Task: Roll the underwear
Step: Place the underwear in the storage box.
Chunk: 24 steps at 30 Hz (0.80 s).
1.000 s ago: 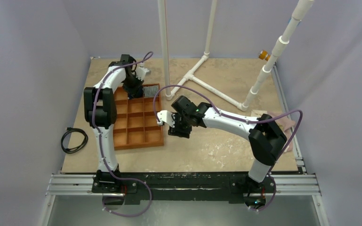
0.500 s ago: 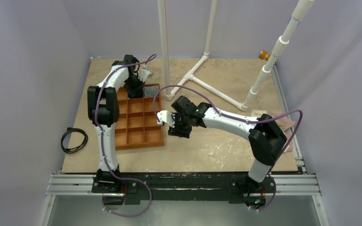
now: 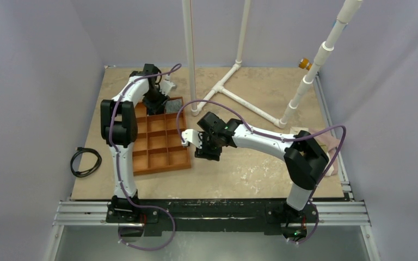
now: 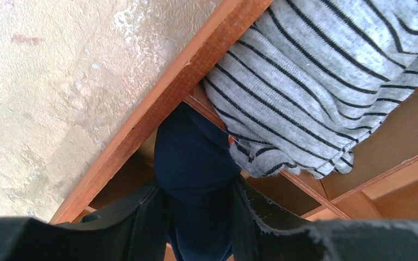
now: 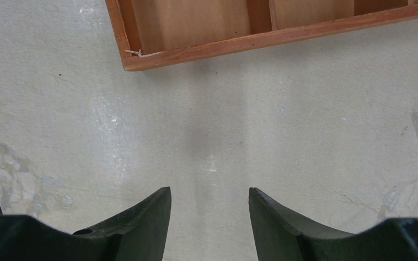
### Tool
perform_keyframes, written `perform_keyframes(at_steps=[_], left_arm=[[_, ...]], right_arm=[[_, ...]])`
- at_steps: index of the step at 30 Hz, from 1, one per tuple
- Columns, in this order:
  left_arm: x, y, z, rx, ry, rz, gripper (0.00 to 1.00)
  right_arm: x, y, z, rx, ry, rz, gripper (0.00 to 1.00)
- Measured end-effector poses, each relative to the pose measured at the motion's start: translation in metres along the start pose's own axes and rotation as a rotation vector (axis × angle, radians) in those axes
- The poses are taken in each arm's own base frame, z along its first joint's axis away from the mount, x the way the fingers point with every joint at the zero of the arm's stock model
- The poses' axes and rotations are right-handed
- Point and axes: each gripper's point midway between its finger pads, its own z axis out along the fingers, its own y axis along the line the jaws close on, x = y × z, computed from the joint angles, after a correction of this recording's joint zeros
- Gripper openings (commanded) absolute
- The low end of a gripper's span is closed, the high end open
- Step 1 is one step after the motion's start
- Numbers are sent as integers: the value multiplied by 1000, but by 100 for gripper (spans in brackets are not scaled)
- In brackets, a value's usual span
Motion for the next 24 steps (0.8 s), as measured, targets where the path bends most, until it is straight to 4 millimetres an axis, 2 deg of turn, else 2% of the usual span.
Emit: perform_keyframes(at_steps=[7,16,24], left_arm=[[2,-2,-3,15,5,-5,52],[-3,-7,-10,44,-19,-11,54],[-11,-7,-35,49,-76,-18,52]], right_arm=[[2,1,0,-4,7,1,53],[2,1,0,-2,8,1,53],[3,-1,0,9,17,1,53]])
